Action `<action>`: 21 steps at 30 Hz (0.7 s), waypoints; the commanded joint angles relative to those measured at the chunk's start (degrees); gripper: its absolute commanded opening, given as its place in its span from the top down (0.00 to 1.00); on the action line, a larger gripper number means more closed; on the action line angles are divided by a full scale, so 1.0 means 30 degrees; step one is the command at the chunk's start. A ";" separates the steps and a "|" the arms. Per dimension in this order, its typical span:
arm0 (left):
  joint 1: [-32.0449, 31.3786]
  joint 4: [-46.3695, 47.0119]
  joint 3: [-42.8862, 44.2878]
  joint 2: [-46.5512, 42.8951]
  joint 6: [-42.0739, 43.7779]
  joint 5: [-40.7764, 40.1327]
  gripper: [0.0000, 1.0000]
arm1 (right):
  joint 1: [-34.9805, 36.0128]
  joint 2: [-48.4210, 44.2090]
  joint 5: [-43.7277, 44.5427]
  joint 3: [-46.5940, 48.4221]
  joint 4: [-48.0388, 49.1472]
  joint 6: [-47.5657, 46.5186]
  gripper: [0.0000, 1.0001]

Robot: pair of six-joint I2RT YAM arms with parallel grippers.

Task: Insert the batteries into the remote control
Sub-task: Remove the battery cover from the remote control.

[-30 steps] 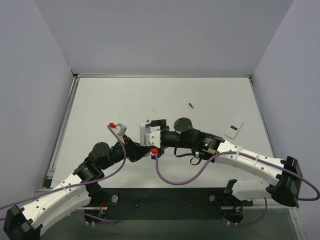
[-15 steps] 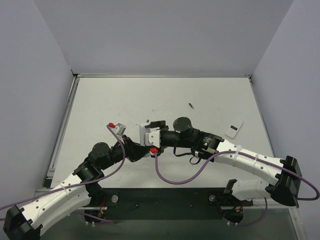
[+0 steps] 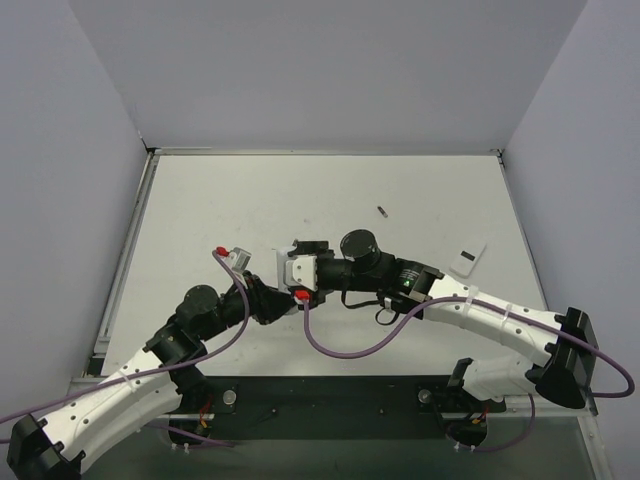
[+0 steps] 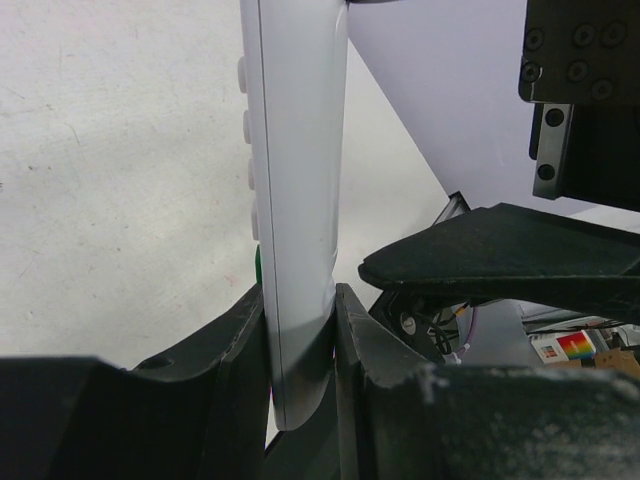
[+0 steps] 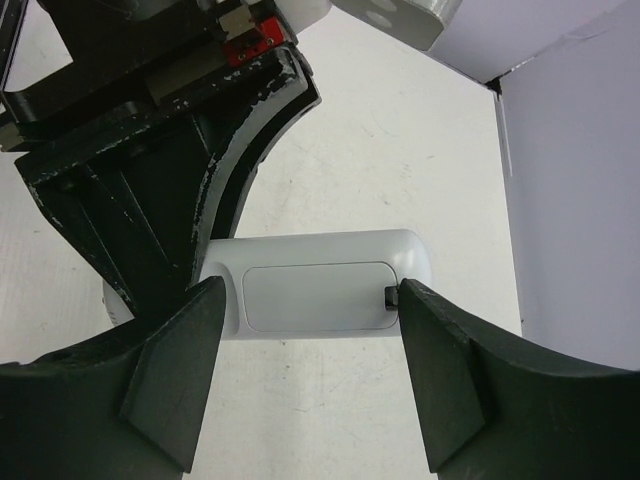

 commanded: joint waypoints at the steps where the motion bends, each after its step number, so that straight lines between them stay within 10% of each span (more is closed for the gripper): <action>1: 0.0058 0.0655 0.1339 -0.0729 0.1012 -0.0238 1.00 | -0.0236 0.0600 -0.1045 0.0969 -0.1977 0.1093 0.39; 21: 0.0440 0.0414 0.0989 -0.0202 0.1510 -0.0445 1.00 | -0.0148 0.0776 -0.1928 0.2230 -0.4356 0.1415 0.53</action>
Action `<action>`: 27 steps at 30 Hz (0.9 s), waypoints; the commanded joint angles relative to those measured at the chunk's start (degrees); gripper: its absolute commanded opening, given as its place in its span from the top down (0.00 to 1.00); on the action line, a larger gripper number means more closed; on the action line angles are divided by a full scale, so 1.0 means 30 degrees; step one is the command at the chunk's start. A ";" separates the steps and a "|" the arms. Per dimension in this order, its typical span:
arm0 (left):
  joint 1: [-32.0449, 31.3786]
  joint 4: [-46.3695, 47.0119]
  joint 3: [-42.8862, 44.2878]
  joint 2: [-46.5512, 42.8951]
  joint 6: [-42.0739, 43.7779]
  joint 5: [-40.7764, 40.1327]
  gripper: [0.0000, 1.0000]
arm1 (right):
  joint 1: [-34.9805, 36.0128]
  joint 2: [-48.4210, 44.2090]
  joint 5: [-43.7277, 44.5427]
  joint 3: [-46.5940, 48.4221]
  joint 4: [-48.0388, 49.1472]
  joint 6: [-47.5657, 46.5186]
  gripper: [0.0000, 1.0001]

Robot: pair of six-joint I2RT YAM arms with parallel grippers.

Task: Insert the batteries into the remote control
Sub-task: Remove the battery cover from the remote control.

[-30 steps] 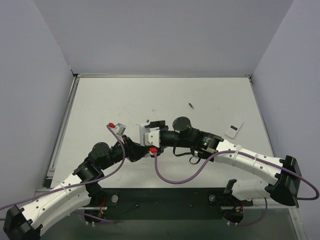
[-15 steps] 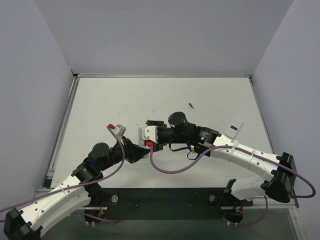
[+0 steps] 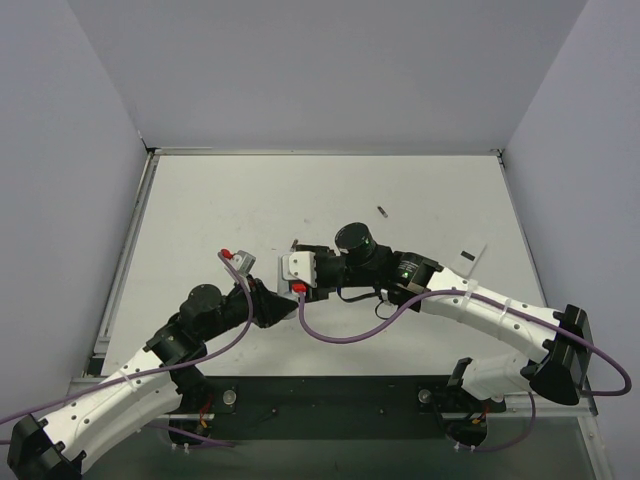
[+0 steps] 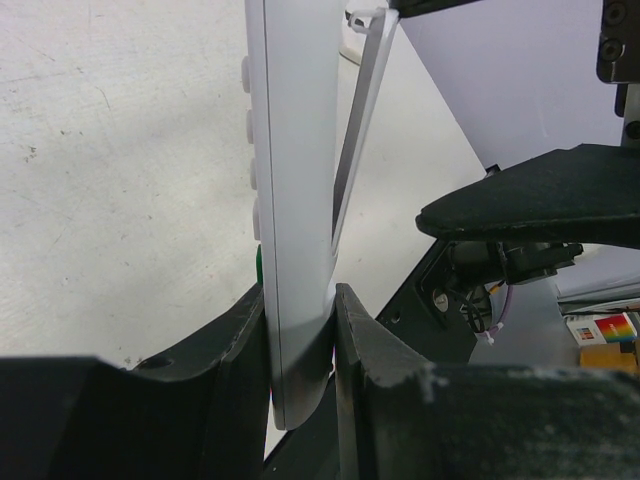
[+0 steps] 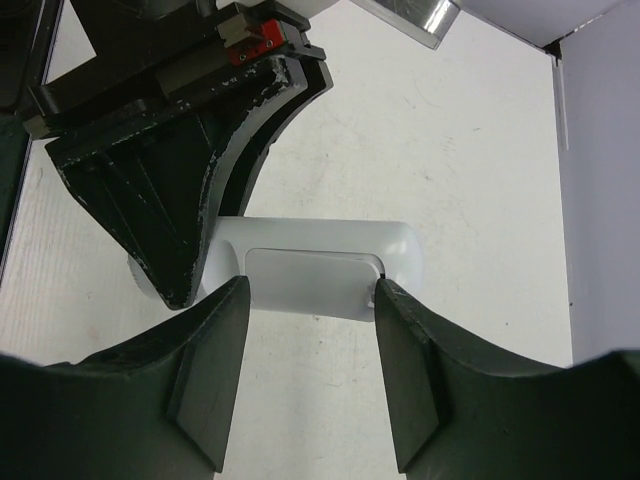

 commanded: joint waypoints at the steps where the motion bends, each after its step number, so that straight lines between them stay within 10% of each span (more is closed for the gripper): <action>1: 0.0243 0.2323 0.0909 -0.0224 0.0344 -0.0365 1.00 | 0.0034 0.0033 -0.0907 0.0372 -0.0901 0.0818 0.53; 27: 0.0214 0.4843 0.0030 0.1064 -0.0564 0.1832 1.00 | -0.2426 0.1030 -0.3364 0.0928 -0.0021 0.3511 0.61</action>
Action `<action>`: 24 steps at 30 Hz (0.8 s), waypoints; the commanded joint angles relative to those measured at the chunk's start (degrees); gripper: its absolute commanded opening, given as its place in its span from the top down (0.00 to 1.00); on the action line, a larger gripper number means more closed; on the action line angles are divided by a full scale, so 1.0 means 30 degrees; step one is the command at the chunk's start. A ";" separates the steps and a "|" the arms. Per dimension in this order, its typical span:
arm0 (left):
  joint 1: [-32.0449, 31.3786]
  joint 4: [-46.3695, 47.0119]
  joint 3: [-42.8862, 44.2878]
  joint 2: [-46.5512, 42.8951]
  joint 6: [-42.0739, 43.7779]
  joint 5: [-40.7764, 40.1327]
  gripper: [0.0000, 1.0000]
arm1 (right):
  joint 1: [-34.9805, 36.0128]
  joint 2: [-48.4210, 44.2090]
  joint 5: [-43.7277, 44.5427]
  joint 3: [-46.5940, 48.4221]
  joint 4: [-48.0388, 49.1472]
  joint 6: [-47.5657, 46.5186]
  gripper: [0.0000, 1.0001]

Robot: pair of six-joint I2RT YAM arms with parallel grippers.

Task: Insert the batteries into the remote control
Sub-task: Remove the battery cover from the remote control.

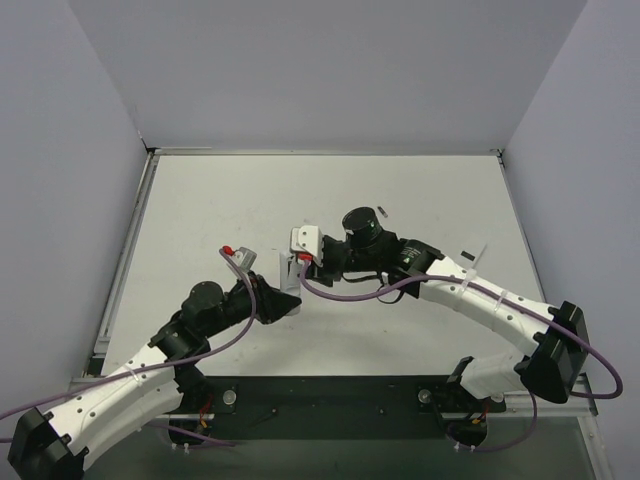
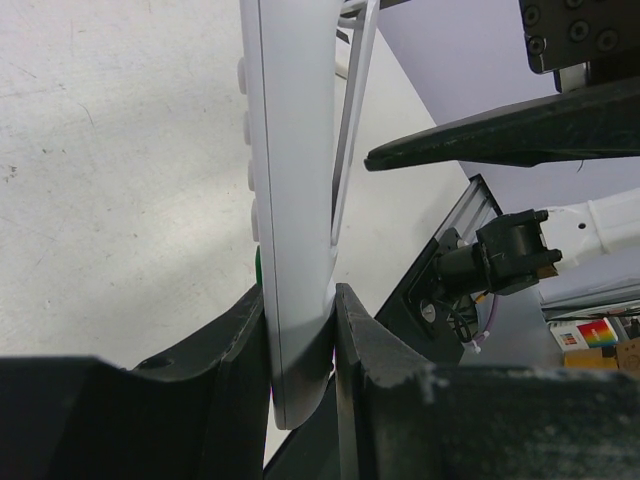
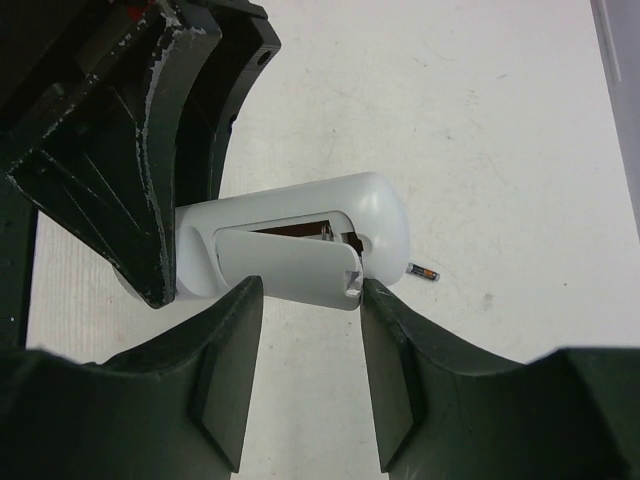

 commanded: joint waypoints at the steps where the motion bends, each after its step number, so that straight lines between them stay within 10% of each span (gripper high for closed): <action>1: -0.0041 0.3211 0.0095 0.0198 -0.0229 0.1265 1.00 | -0.0452 0.0374 -0.2068 0.0637 0.0059 0.1080 0.61; 24: -0.0041 0.4004 0.0183 0.2103 0.0678 0.4342 1.00 | -0.4086 0.1077 -0.9041 0.1135 -0.0058 0.5181 0.81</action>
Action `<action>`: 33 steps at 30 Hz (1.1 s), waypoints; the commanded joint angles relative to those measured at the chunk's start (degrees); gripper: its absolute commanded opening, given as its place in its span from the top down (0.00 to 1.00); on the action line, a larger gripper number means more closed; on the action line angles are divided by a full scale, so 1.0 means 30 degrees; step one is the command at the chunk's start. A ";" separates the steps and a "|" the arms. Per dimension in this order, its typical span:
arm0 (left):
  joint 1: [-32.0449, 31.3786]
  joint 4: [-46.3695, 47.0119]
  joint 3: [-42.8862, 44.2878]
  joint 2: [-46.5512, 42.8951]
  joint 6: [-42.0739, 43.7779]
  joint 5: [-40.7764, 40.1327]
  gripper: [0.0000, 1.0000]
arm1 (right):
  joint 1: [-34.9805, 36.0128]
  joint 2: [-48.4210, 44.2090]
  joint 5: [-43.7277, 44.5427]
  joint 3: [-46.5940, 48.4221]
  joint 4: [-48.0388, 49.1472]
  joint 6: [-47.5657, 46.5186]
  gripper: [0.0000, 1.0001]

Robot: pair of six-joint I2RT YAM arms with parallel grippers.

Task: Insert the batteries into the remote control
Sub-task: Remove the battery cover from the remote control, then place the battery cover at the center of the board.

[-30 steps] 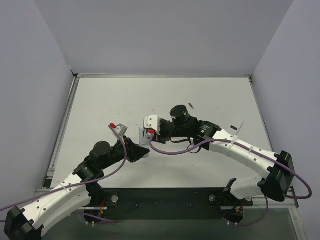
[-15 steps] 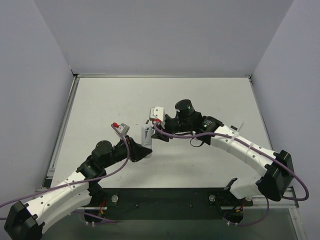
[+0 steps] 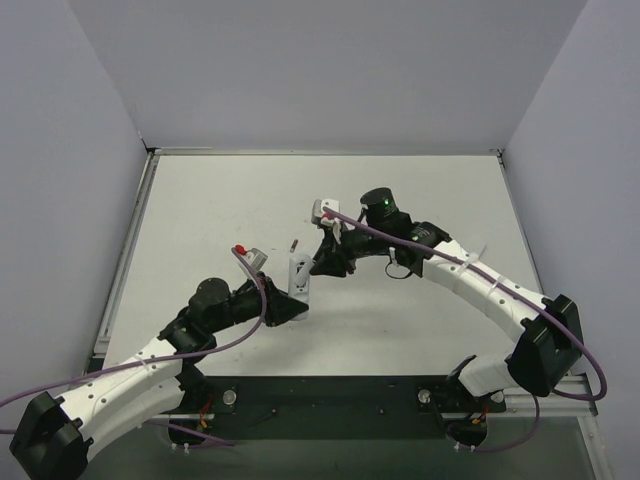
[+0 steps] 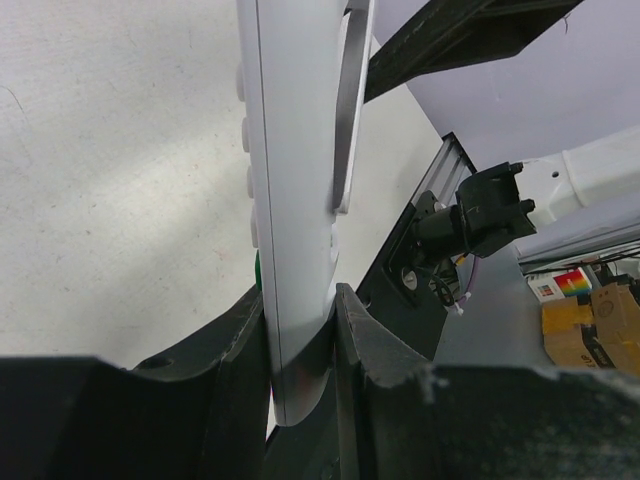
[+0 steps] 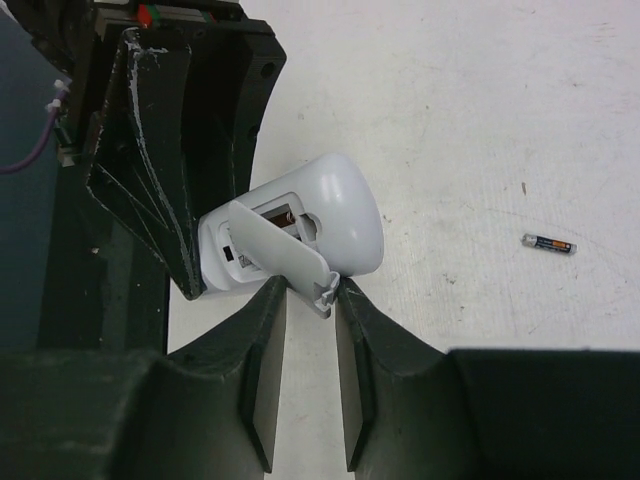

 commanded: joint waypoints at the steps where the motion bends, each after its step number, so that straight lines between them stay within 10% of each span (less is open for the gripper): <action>1: -0.0136 0.1439 0.0620 -0.0061 0.0817 0.1617 1.00 | -0.0385 0.0043 -0.2390 0.0873 0.1108 0.0978 0.83; 15: 0.0332 -0.1606 0.0300 -0.1697 0.1316 -0.2773 1.00 | -0.2288 -0.0454 -0.3212 -0.0296 0.3389 0.4578 1.00; 33: 0.0743 -0.7027 -0.0963 -1.0631 0.0523 -1.0511 1.00 | -0.5542 -0.0429 0.7159 -0.7912 0.6877 1.8027 1.00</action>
